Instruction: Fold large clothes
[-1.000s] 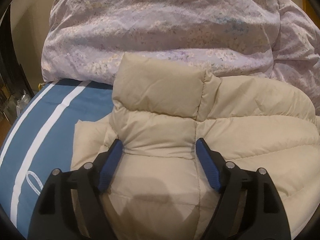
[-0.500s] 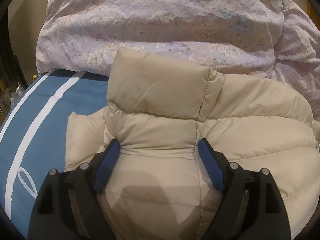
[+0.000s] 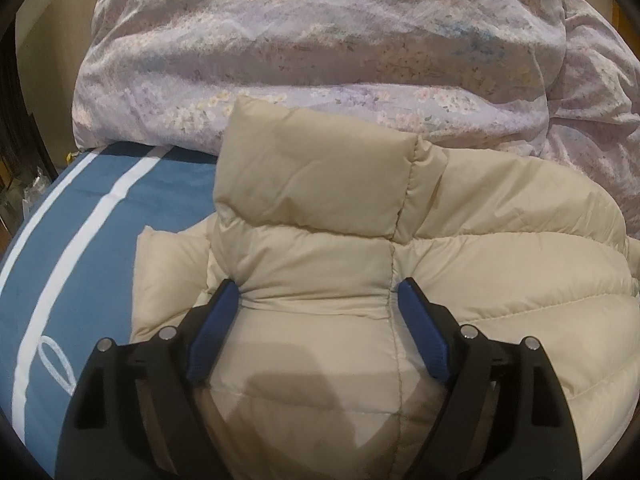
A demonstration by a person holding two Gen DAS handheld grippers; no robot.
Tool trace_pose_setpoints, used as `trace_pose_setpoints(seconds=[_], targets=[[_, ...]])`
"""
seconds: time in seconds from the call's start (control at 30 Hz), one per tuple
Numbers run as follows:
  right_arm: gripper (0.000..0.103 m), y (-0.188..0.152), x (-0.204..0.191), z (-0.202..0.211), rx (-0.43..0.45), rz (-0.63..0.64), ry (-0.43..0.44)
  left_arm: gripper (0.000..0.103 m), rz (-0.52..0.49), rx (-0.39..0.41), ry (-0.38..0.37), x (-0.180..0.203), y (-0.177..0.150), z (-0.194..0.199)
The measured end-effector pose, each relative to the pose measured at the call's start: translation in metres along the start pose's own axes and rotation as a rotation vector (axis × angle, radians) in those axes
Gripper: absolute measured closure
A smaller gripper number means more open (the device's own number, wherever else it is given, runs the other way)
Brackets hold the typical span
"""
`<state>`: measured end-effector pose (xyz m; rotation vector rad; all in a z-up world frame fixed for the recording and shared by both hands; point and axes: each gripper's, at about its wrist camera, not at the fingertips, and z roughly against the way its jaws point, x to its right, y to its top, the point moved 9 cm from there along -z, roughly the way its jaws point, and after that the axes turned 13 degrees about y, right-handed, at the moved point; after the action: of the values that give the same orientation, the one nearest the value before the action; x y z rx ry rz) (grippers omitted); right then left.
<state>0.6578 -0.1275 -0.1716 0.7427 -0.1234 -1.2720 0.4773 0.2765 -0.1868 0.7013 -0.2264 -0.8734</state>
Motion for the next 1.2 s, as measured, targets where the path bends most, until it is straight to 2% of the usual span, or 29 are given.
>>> trace_pose_setpoints(seconds=[0.1,0.2,0.3,0.4,0.53,0.6,0.77,0.93,1.03,1.07,1.13,1.2], targets=[[0.02,0.0,0.004,0.033,0.041,-0.054,0.054,0.021,0.002,0.01,-0.026,-0.005,-0.005,0.023],[0.014,-0.004,0.022,0.071,0.081,-0.102,0.057,0.021,0.02,0.038,-0.045,-0.025,-0.008,0.053],[0.011,-0.021,0.044,0.09,0.061,-0.149,0.066,0.021,0.057,0.066,-0.038,-0.057,-0.01,0.075],[0.011,-0.048,0.051,0.093,0.012,-0.227,0.113,0.022,0.121,-0.001,-0.059,-0.085,-0.024,0.075],[0.011,-0.078,0.051,0.088,-0.034,-0.318,0.196,0.025,0.229,-0.159,-0.16,-0.1,-0.056,0.061],[0.012,-0.084,0.049,0.089,-0.04,-0.327,0.212,0.027,0.269,-0.194,-0.202,-0.102,-0.068,0.058],[0.016,-0.094,0.045,0.091,-0.055,-0.332,0.227,0.032,0.322,-0.222,-0.268,-0.1,-0.081,0.058],[0.025,-0.097,0.045,0.09,-0.051,-0.376,0.279,0.034,0.35,-0.246,-0.324,-0.089,-0.086,0.059],[0.034,-0.099,0.042,0.091,-0.048,-0.396,0.302,0.039,0.371,-0.259,-0.359,-0.081,-0.087,0.06],[0.036,-0.099,0.042,0.091,-0.047,-0.409,0.315,0.042,0.377,-0.263,-0.368,-0.08,-0.087,0.059],[0.047,-0.1,0.043,0.091,-0.043,-0.436,0.337,0.046,0.388,-0.271,-0.378,-0.074,-0.089,0.059],[0.055,-0.102,0.043,0.092,-0.037,-0.463,0.361,0.059,0.394,-0.272,-0.373,-0.071,-0.089,0.059]])
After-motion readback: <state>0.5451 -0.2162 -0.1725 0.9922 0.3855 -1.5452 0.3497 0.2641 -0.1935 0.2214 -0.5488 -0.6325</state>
